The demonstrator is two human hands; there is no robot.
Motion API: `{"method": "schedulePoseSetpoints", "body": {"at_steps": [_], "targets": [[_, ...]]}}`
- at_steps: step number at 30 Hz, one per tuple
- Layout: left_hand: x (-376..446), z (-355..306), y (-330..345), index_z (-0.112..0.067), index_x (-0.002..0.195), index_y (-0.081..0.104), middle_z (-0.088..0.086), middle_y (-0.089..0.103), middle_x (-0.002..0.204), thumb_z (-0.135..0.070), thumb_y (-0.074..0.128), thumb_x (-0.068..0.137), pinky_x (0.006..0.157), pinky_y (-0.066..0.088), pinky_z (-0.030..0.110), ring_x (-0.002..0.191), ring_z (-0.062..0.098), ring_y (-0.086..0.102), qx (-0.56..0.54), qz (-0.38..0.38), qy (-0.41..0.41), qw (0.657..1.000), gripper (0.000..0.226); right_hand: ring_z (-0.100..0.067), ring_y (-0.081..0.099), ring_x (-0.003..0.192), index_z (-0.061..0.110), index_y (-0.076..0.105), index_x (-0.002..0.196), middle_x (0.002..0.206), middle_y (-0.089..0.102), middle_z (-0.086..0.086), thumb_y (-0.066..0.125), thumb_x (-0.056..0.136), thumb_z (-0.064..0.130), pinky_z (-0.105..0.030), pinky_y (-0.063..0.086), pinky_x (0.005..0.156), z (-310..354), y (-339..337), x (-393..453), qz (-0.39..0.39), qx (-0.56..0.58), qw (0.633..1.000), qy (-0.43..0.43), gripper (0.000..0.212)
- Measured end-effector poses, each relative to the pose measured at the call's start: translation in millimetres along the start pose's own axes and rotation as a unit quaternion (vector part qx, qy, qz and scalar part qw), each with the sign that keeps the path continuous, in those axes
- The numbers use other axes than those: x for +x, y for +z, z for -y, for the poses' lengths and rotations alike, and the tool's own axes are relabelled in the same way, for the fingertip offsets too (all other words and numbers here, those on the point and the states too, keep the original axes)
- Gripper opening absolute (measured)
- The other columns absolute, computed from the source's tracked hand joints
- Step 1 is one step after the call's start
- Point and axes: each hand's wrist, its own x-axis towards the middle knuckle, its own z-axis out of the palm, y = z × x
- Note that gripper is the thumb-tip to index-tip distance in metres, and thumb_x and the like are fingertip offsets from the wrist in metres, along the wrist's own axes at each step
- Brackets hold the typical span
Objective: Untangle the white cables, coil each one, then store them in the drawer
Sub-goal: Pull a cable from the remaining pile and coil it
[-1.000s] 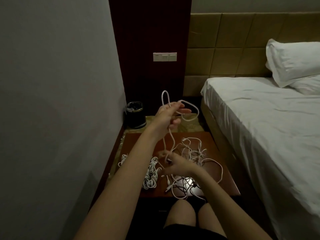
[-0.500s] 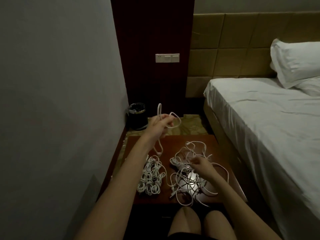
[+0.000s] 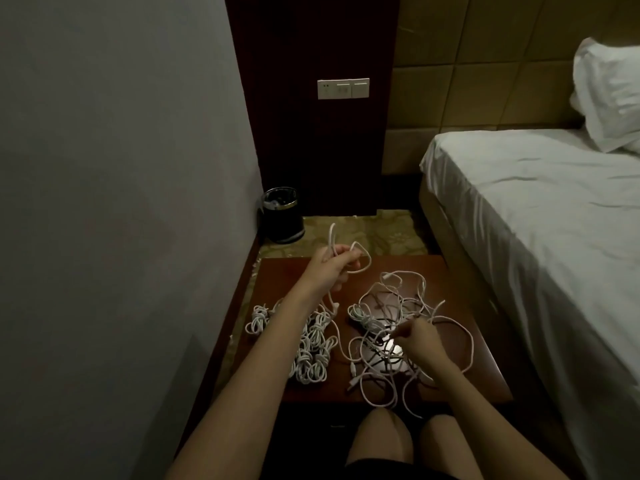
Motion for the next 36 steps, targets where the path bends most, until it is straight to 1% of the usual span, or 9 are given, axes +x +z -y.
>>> {"method": "schedulePoseSetpoints", "body": {"at_steps": [2, 6, 10, 17, 21, 25, 27, 32, 36], "targets": [[-1.2, 6.9, 2.4, -0.014, 0.094, 0.064, 0.0, 0.063, 0.085, -0.015, 0.06, 0.094, 0.042, 0.028, 0.012, 0.048, 0.002, 0.043, 0.055, -0.002, -0.011, 0.998, 0.004, -0.018, 0.07, 0.079, 0.011, 0.073, 0.094, 0.09, 0.074, -0.006, 0.064, 0.089, 0.005, -0.025, 0.055, 0.069, 11.1, -15.3, -6.7, -0.007, 0.136, 0.99, -0.018, 0.012], [-7.7, 14.0, 10.7, -0.013, 0.118, 0.06, 0.001, 0.065, 0.105, -0.008, 0.068, 0.087, 0.047, 0.037, 0.008, 0.059, -0.001, 0.05, 0.144, 0.05, 0.001, 0.988, 0.032, -0.003, 0.061, 0.051, -0.004, 0.06, 0.102, 0.076, 0.067, -0.008, 0.06, 0.092, 0.004, -0.013, 0.043, 0.046, 56.8, -74.8, -29.4, 0.039, 0.352, 0.93, -0.101, 0.013], [-13.3, 13.5, 24.8, -0.011, 0.115, 0.063, -0.011, 0.059, 0.07, -0.014, 0.068, 0.089, 0.047, 0.039, 0.012, 0.047, -0.006, 0.05, 0.151, 0.113, 0.009, 0.982, 0.027, -0.01, 0.057, 0.052, 0.007, 0.059, 0.094, 0.063, 0.067, -0.002, 0.059, 0.093, 0.008, -0.016, 0.042, 0.045, 89.8, -109.9, -32.1, 0.02, 0.395, 0.905, -0.155, 0.001], [-18.8, 8.6, 31.7, -0.002, 0.109, 0.067, -0.003, 0.062, 0.075, -0.016, 0.062, 0.094, 0.045, 0.037, 0.011, 0.046, -0.006, 0.05, 0.149, 0.056, 0.024, 0.987, 0.022, -0.011, 0.056, 0.055, 0.014, 0.061, 0.098, 0.066, 0.067, 0.0, 0.055, 0.096, 0.009, -0.016, 0.041, 0.047, 83.3, -124.7, -39.9, -0.019, 0.457, 0.875, -0.155, 0.008], [-19.6, 7.7, 28.1, -0.003, 0.114, 0.065, 0.002, 0.068, 0.093, -0.013, 0.056, 0.097, 0.044, 0.038, 0.012, 0.05, 0.002, 0.052, 0.092, 0.0, 0.035, 0.995, 0.022, -0.012, 0.067, 0.076, 0.013, 0.063, 0.099, 0.081, 0.071, 0.0, 0.055, 0.095, 0.007, -0.02, 0.048, 0.066, 66.9, -117.8, -42.4, -0.124, 0.374, 0.912, -0.113, 0.011], [-19.5, 3.4, 18.8, -0.006, 0.113, 0.065, 0.003, 0.071, 0.106, -0.014, 0.052, 0.099, 0.045, 0.039, 0.014, 0.049, 0.001, 0.052, 0.064, -0.024, 0.07, 0.995, 0.021, -0.024, 0.051, 0.112, 0.011, 0.064, 0.116, 0.127, 0.054, -0.01, 0.053, 0.095, 0.014, -0.03, 0.044, 0.089, 37.1, -98.7, -41.6, -0.218, 0.082, 0.972, -0.01, 0.024], [-17.9, 0.8, 16.7, -0.007, 0.11, 0.065, 0.001, 0.071, 0.102, -0.013, 0.052, 0.099, 0.043, 0.037, 0.014, 0.047, 0.001, 0.051, 0.051, -0.028, 0.083, 0.995, 0.018, -0.032, 0.036, 0.124, 0.014, 0.062, 0.117, 0.137, 0.039, -0.012, 0.056, 0.093, 0.019, -0.045, 0.038, 0.098, 30.2, -82.9, -42.9, -0.235, 0.002, 0.972, 0.014, 0.025], [-14.3, 0.7, 15.4, -0.005, 0.11, 0.064, -0.002, 0.07, 0.095, -0.012, 0.051, 0.099, 0.042, 0.034, 0.013, 0.045, 0.0, 0.049, 0.042, -0.028, 0.081, 0.995, 0.019, -0.025, 0.031, 0.124, 0.023, 0.065, 0.109, 0.139, 0.04, -0.002, 0.063, 0.088, 0.024, -0.046, 0.032, 0.097, 26.6, -41.8, -44.6, -0.243, -0.099, 0.963, -0.063, 0.022], [-10.2, 7.1, 12.8, -0.001, 0.113, 0.064, 0.0, 0.07, 0.095, -0.01, 0.051, 0.099, 0.04, 0.034, 0.012, 0.044, 0.001, 0.049, 0.034, -0.034, 0.073, 0.996, 0.021, -0.03, 0.03, 0.137, 0.014, 0.071, 0.106, 0.144, 0.048, -0.006, 0.075, 0.066, 0.004, -0.06, 0.011, 0.109, 22.7, -23.4, -38.1, -0.258, -0.209, 0.935, -0.127, 0.041]]}}
